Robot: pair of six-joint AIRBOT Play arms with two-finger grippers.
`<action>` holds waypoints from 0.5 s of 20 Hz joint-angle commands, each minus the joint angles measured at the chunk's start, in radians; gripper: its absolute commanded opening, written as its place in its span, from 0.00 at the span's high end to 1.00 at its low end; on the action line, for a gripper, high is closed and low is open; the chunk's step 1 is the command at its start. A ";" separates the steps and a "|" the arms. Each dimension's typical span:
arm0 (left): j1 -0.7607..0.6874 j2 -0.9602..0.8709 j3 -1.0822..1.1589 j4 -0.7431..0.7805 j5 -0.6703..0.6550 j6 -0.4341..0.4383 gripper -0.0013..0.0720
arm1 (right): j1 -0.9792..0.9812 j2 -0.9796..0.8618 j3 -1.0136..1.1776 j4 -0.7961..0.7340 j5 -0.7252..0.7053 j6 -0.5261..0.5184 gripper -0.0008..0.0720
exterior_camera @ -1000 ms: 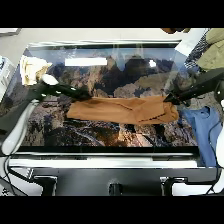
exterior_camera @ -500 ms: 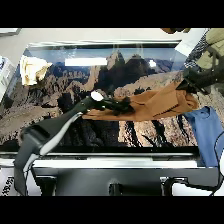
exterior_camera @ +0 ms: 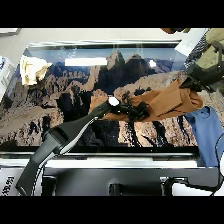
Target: Fold the clothes and pants, and hang the long-sleeved shirts on hangers.
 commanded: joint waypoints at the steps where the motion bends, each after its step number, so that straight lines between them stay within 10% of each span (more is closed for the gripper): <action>1: 0.061 0.009 0.019 0.071 -0.186 0.000 0.97 | 0.001 0.001 0.003 0.003 0.022 -0.011 0.95; 10: 0.438 0.373 0.019 0.800 -0.743 -0.051 0.96 | 0.261 -0.004 0.003 -0.001 0.206 0.051 0.95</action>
